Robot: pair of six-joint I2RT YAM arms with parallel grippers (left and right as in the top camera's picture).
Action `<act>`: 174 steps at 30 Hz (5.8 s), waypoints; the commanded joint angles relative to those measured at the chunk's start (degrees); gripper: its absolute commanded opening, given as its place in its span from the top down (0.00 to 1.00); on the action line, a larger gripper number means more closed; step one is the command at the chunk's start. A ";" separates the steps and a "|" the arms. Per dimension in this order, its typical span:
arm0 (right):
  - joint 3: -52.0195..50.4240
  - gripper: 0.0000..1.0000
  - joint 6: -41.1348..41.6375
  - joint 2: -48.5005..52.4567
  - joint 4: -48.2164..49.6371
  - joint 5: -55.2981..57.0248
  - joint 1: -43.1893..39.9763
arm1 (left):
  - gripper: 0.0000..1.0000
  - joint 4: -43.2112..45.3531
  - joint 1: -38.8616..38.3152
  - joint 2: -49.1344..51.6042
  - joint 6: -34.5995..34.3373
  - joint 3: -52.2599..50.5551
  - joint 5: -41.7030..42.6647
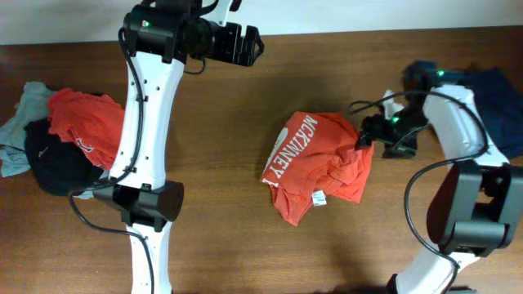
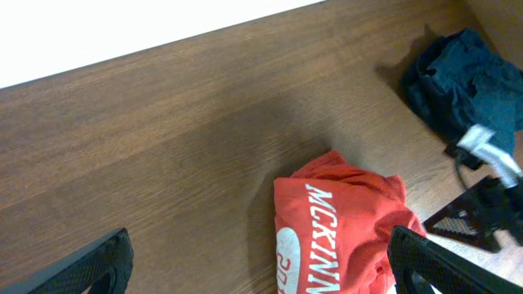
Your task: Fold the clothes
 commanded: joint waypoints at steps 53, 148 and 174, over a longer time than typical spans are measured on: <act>-2.97 0.05 18.62 2.82 5.03 1.11 10.38 | 0.01 -3.45 2.47 -0.17 0.48 0.90 -9.81; 24.48 0.01 17.84 14.47 26.84 -3.26 -43.52 | 0.01 -1.68 0.83 3.41 0.44 0.66 -11.52; 28.24 0.96 8.57 -2.32 20.22 -12.57 -43.69 | 0.01 -0.24 0.70 3.41 0.44 0.68 -11.32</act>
